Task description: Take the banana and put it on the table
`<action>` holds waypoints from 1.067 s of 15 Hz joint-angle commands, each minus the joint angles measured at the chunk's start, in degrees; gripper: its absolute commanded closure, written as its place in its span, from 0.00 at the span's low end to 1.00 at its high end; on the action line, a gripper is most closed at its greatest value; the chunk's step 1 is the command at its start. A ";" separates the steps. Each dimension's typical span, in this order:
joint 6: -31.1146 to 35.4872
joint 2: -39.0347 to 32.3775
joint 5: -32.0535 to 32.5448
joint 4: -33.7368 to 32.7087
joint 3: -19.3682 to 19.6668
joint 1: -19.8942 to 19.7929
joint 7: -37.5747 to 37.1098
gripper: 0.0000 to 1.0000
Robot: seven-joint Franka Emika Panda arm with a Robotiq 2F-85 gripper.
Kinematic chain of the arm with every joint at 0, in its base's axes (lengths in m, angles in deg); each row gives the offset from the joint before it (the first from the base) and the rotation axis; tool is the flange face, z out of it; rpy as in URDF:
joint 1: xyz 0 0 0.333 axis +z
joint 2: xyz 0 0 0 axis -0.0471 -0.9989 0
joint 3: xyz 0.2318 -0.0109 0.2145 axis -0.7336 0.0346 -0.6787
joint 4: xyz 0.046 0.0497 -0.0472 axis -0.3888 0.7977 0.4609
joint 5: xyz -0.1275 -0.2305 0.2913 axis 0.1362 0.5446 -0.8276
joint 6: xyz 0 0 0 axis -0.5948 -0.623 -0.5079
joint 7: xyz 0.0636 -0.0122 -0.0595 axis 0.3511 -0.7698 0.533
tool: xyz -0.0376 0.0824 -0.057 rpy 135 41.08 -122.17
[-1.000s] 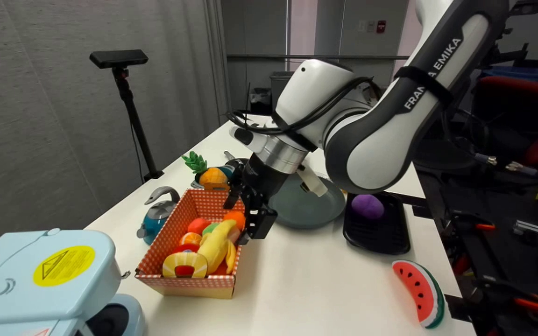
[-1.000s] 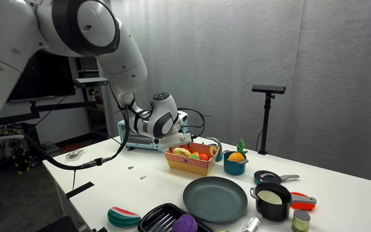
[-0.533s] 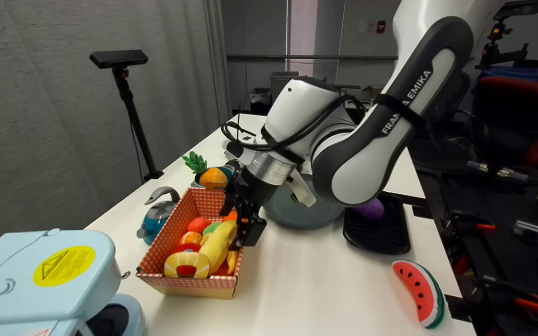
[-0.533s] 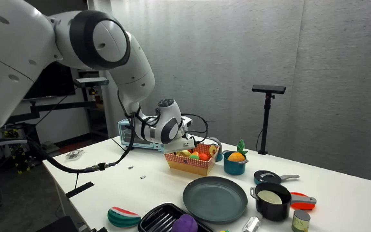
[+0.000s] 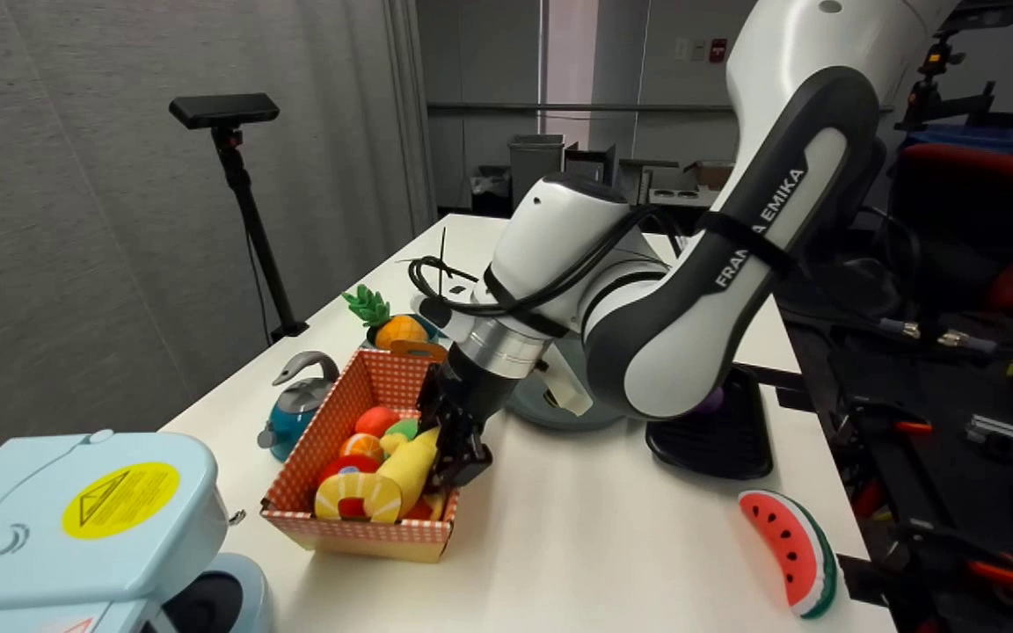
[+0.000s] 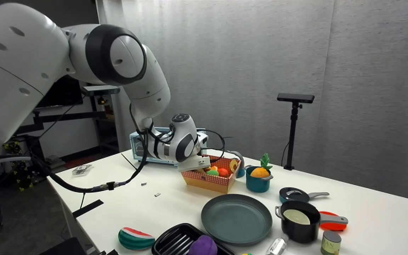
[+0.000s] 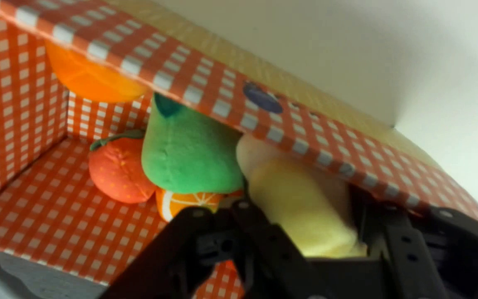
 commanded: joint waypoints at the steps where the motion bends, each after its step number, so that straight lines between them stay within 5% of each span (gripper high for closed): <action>1: -0.44 -1.13 2.60 -1.26 1.42 1.16 -2.62 0.79; 4: -0.43 -0.13 2.39 -0.99 1.84 1.61 -3.22 0.98; 16: -0.59 8.60 0.75 2.47 1.36 -1.64 -7.21 0.97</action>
